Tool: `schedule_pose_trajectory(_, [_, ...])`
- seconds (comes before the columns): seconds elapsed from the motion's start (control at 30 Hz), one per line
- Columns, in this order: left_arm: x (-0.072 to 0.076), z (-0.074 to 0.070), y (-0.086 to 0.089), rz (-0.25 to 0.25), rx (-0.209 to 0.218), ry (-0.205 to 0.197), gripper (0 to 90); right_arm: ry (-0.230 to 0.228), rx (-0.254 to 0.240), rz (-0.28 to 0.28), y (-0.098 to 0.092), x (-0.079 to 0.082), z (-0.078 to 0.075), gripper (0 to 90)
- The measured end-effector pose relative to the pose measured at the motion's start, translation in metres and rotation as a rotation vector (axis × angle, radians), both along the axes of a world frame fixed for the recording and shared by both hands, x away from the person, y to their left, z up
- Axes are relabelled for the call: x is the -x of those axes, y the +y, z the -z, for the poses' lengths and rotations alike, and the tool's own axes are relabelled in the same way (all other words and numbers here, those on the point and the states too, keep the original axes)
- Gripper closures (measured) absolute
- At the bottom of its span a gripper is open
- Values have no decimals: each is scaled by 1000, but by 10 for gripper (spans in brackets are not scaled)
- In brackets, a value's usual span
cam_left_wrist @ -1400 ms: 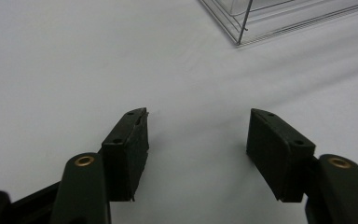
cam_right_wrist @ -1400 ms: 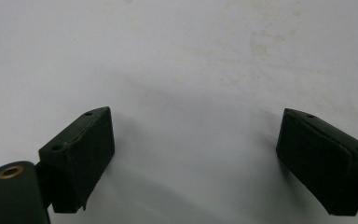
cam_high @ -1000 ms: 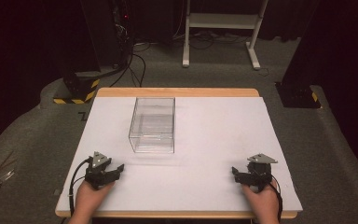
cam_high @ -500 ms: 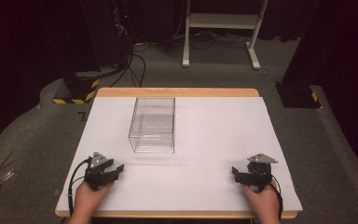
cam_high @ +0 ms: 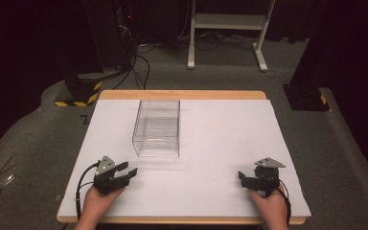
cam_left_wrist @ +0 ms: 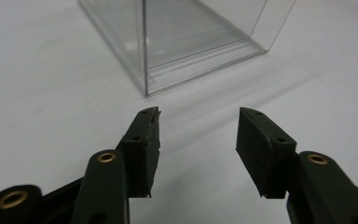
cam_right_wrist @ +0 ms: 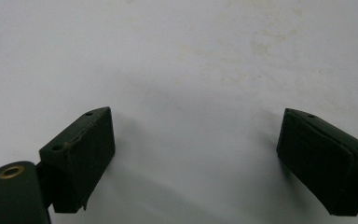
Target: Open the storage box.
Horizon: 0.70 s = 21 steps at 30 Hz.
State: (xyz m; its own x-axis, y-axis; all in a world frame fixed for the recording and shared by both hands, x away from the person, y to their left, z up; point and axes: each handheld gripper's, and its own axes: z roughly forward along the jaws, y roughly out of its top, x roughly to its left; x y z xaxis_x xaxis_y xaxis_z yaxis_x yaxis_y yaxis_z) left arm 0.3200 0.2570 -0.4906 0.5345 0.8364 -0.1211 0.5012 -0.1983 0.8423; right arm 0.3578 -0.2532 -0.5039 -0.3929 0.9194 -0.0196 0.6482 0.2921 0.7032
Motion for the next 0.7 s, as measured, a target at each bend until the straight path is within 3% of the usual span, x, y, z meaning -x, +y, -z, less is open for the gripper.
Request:
schedule_pose_trajectory(0.03, [-1,-2,-2,11,29,-10,497,0,0,0,0,0,0,111])
schedule_pose_trajectory(0.13, [-2,-5,-2,17,44,-16,501,0,0,0,0,0,0,111])
schedule_pose_trajectory(0.27, [-7,-12,-3,21,105,-25,519,-1,0,0,0,0,0,111])
schedule_pose_trajectory(0.43, [-11,-21,-5,33,118,-42,543,-2,0,0,0,0,0,111])
schedule_pose_trajectory(0.53, [-16,-24,-6,30,101,-40,573,-3,0,0,0,0,0,111])
schedule_pose_trajectory(0.7, [-25,-25,-8,37,116,-28,569,-3,0,0,0,0,0,111])
